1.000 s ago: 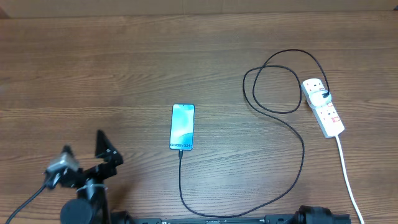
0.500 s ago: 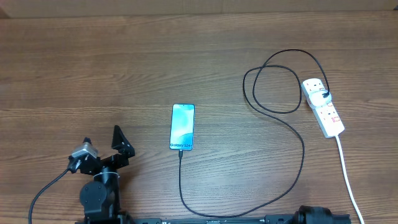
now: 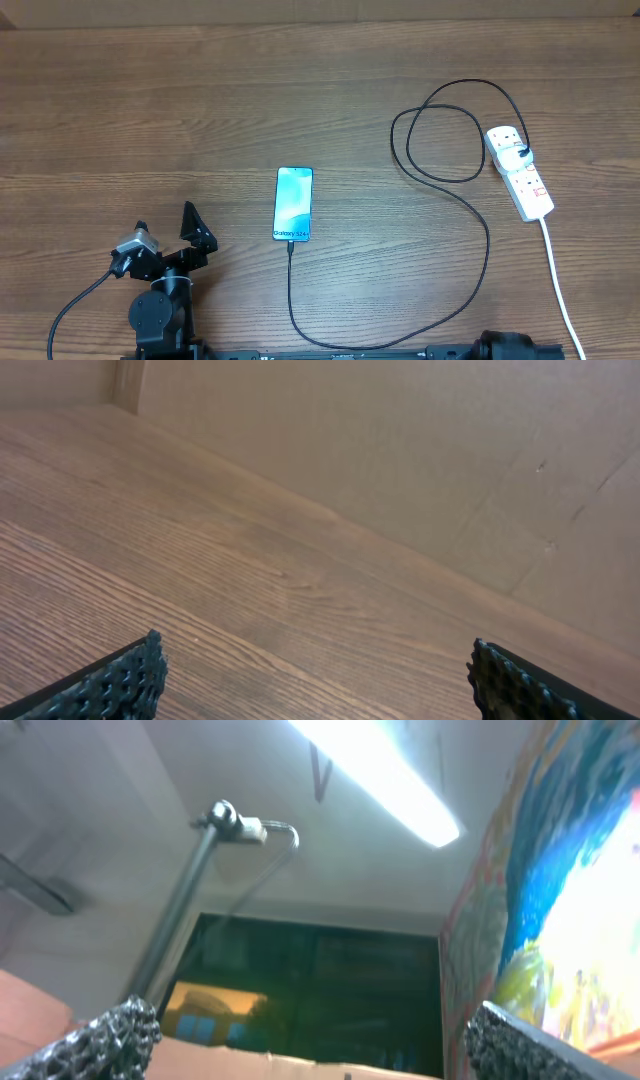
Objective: Plug charger to phone and switch on socket
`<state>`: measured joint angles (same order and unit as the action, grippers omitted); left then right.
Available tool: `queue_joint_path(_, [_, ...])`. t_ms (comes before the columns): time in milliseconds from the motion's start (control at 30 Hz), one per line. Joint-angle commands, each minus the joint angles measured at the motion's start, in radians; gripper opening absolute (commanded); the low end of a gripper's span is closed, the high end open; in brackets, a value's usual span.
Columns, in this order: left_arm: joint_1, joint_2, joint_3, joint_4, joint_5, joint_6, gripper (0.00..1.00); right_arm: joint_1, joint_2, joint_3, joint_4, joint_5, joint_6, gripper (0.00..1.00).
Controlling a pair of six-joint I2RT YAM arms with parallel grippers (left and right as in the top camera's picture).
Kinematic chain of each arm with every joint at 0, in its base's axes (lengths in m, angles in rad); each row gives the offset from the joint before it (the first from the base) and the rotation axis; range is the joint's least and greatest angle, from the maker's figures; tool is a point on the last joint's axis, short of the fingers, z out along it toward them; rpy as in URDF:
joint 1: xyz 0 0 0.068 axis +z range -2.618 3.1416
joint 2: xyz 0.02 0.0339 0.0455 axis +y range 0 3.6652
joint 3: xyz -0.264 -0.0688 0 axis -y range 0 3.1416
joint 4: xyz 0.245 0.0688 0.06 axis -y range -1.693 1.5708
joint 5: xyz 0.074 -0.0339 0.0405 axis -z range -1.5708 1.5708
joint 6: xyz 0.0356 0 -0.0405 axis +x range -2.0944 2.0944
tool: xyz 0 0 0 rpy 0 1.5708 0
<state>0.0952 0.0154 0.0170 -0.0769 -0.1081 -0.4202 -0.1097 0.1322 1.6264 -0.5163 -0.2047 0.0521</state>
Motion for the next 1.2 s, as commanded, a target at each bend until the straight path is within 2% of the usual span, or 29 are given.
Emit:
queue_joint_path(0, [0.003,-0.005,-0.009,0.004,0.001,-0.003,1.00,0.003,0.002,-0.190,0.089,0.010,0.003,1.00])
queue_joint_path(233, [0.003,-0.005,-0.009,0.004,0.001,-0.003,1.00,0.003,0.037,-0.634,0.376,0.013,0.003,1.00])
queue_joint_path(567, [0.003,-0.005,-0.009,0.004,0.001,-0.003,1.00,0.003,0.173,-1.059,0.407,0.013,0.003,1.00])
queue_joint_path(767, [0.003,-0.005,-0.009,0.004,0.001,-0.003,1.00,0.003,0.249,-1.192,0.427,0.010,0.003,1.00])
queue_joint_path(1167, [0.003,-0.005,-0.009,0.004,0.001,-0.003,1.00,0.003,0.397,-1.230,0.404,0.009,0.003,1.00])
